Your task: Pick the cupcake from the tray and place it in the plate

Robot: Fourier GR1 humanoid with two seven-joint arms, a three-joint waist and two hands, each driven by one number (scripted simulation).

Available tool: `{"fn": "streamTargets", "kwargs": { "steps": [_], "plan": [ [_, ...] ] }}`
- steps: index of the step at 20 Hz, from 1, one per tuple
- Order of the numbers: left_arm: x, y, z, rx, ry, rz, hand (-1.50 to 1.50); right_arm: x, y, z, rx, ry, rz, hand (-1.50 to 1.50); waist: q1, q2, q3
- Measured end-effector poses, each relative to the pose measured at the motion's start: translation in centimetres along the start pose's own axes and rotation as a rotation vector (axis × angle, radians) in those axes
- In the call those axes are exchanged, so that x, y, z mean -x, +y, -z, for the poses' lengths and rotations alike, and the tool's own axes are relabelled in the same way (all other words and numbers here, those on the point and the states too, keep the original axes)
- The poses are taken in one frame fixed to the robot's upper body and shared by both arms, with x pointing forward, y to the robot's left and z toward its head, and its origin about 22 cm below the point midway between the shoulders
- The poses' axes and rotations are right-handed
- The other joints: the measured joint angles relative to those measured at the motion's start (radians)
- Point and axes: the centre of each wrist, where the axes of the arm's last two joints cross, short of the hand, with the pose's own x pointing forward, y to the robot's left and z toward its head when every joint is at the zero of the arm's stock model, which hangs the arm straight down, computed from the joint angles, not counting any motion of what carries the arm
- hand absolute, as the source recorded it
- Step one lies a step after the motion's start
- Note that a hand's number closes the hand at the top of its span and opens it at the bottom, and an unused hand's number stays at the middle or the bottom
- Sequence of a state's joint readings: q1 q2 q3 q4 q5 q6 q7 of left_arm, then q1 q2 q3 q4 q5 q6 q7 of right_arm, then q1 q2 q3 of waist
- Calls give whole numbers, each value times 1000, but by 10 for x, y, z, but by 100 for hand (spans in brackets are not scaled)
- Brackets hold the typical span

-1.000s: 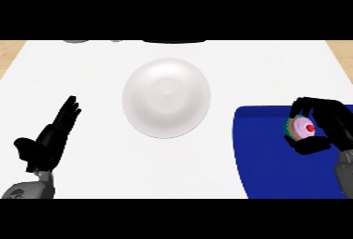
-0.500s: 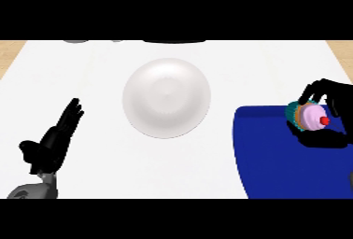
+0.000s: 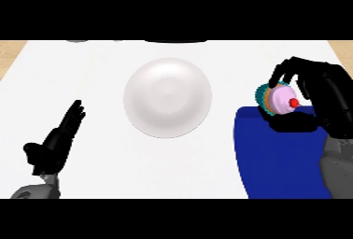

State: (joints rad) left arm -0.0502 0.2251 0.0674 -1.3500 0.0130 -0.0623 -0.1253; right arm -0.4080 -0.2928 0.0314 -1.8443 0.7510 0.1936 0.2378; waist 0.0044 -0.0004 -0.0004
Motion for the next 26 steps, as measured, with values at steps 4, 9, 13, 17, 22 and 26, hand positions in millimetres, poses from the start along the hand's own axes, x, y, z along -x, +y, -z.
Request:
{"fn": "streamTargets", "kwargs": {
  "steps": [4,9,13,17,22,26],
  "plan": [
    [-3,-3,1,-1,-4,-4,0,-27,23,23,-47,-20,20,150,4,1,0],
    [-3,-4,-1,7,-2,-5,0,-54,56,51,-107,-29,57,150,9,2,0],
    [1,-5,-2,14,-1,-5,0,-75,90,66,-129,-45,86,150,11,3,0],
    [-4,-8,-1,12,-6,-7,0,-89,118,79,-153,-50,95,150,14,3,0],
    [-6,-7,6,20,-8,-6,0,-98,146,88,-134,6,153,150,23,5,0],
    [-9,-9,8,30,-13,-8,0,-102,162,95,-102,105,215,-150,32,7,0]
  ]
}}
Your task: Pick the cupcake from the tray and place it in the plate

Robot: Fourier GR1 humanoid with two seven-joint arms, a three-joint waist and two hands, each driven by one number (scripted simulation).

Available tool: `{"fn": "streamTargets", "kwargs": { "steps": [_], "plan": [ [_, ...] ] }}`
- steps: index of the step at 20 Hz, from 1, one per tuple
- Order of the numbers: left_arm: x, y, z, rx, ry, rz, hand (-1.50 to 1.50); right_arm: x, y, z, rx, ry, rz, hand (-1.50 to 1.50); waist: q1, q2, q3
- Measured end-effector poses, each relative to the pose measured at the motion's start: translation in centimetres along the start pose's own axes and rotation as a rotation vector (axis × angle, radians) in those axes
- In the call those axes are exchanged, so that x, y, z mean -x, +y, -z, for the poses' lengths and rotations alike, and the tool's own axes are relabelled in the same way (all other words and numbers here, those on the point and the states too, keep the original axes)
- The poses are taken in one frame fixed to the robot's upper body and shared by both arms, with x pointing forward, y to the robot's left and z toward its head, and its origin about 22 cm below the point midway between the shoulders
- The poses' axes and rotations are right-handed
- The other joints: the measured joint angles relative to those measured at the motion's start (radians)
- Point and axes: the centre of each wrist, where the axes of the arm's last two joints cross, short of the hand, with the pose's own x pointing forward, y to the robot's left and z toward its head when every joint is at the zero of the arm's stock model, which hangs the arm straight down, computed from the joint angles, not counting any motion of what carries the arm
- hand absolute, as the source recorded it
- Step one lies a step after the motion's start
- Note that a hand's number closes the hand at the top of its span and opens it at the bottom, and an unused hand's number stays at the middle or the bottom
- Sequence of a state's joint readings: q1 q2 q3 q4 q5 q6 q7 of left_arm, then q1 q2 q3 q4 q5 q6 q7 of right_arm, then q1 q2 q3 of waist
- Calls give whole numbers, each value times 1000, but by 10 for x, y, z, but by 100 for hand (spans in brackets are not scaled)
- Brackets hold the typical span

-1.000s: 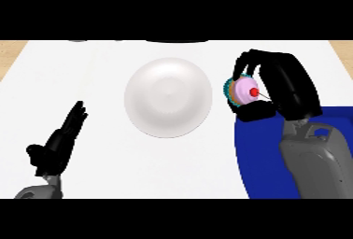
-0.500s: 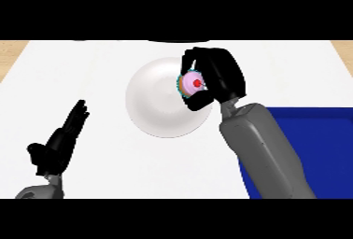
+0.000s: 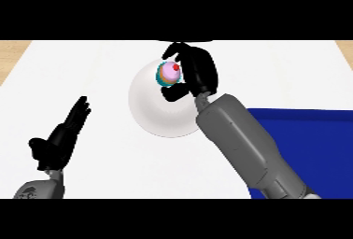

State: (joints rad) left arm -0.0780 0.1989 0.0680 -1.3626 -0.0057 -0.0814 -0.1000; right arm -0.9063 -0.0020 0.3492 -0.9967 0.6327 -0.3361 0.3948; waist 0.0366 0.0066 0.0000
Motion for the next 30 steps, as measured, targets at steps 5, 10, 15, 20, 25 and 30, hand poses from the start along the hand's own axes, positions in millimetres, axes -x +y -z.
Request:
{"fn": "streamTargets", "kwargs": {
  "steps": [5,10,15,20,25,30],
  "plan": [
    [-6,-2,2,3,-4,5,0,5,17,10,-2,87,39,-150,5,1,0],
    [2,-5,3,4,-3,3,0,10,18,13,71,112,179,-150,5,4,0],
    [5,-1,1,-14,1,-3,0,32,2,14,166,129,385,-150,-12,1,1],
    [8,2,-3,-27,11,-3,0,74,-20,7,198,137,566,-150,-28,-3,1],
    [7,16,-5,-34,12,-5,0,140,-47,-13,203,107,620,-150,-33,-5,1],
    [3,11,-6,-35,12,4,0,194,-73,-34,166,58,620,-150,-33,-5,1]
  ]
}}
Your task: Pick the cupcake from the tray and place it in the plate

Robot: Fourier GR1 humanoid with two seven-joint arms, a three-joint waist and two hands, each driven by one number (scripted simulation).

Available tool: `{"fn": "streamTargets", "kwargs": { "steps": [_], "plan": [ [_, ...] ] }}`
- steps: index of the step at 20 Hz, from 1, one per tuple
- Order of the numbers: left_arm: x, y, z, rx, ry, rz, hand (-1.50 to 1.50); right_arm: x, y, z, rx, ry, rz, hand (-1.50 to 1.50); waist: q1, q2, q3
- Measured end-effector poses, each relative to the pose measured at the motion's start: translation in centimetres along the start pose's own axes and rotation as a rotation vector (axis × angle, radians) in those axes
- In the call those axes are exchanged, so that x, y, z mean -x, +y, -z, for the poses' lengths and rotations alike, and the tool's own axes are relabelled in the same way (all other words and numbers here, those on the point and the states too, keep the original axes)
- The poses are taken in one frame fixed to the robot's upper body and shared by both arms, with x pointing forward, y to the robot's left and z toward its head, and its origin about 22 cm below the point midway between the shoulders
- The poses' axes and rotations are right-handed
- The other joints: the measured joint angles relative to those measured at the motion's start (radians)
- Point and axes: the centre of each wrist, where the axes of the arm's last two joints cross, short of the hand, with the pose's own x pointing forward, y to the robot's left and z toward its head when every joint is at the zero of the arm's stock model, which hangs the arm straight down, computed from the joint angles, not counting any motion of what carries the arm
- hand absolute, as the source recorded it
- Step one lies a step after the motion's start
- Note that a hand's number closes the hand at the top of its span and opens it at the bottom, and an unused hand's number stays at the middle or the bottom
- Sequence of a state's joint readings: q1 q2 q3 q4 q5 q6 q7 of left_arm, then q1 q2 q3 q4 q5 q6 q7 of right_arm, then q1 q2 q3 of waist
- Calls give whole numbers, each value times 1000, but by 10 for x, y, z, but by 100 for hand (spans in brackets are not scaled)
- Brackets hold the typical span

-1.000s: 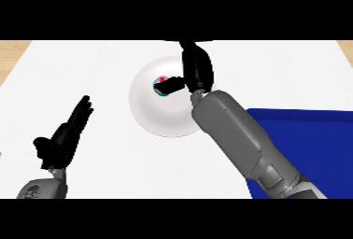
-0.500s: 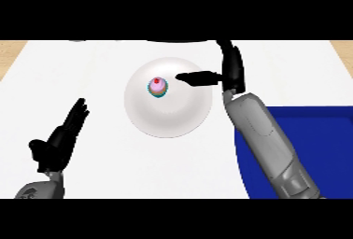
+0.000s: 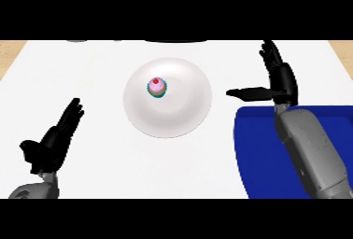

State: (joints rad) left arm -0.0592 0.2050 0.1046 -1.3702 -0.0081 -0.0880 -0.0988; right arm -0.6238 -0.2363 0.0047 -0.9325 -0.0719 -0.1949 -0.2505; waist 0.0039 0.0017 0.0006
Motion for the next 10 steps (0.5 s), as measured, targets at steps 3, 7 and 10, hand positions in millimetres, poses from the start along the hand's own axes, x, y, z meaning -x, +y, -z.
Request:
{"fn": "streamTargets", "kwargs": {
  "steps": [3,7,10],
  "plan": [
    [5,-1,1,-1,1,-5,0,15,-21,-6,-32,-13,-12,-150,1,0,0],
    [2,-6,5,-5,2,-2,0,30,-41,-7,-59,-16,-32,-150,3,0,0],
    [2,-8,-1,2,1,0,0,38,-50,-8,-60,-16,-42,-150,5,0,0]
  ]
}}
